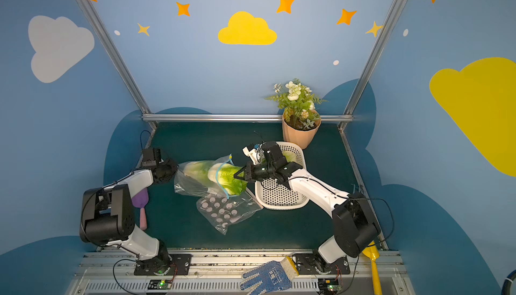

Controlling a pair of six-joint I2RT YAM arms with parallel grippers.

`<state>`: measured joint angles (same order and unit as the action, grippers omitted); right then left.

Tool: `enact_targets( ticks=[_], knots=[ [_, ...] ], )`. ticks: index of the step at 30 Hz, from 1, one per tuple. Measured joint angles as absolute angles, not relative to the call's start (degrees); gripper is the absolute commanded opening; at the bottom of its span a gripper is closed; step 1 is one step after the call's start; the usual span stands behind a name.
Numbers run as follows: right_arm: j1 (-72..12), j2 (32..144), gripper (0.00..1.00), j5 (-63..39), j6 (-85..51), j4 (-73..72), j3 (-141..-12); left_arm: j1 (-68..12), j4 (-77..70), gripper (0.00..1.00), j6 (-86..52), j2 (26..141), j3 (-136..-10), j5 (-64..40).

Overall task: Open the zip-top bag and take out the chinese cabbages
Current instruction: Pick up the Chinese cabbage from the zipper food storage bag, then place the Chinese cabbage in the basket.

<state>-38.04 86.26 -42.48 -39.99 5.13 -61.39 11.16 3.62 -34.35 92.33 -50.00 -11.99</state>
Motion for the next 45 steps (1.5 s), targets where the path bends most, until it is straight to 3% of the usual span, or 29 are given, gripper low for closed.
enact_targets(
  ticks=[9,23,36,45],
  knots=[
    [-34.15,78.52,0.0,-41.12,-36.8,12.58,-60.38,11.27,2.74,0.05,-34.28,93.01,-50.52,-11.68],
    [-21.47,62.83,0.0,-38.46,-28.23,28.84,-60.38,11.53,1.06,0.05,-34.33,94.3,-50.68,-13.65],
    [-6.22,71.0,0.0,-47.75,-15.05,41.1,-57.63,11.53,0.6,0.05,-34.35,94.3,-50.68,-15.03],
    [-3.92,83.72,0.01,-49.52,-4.99,47.37,-60.42,11.53,0.54,0.05,-34.3,94.3,-50.68,-15.09]
  ],
)
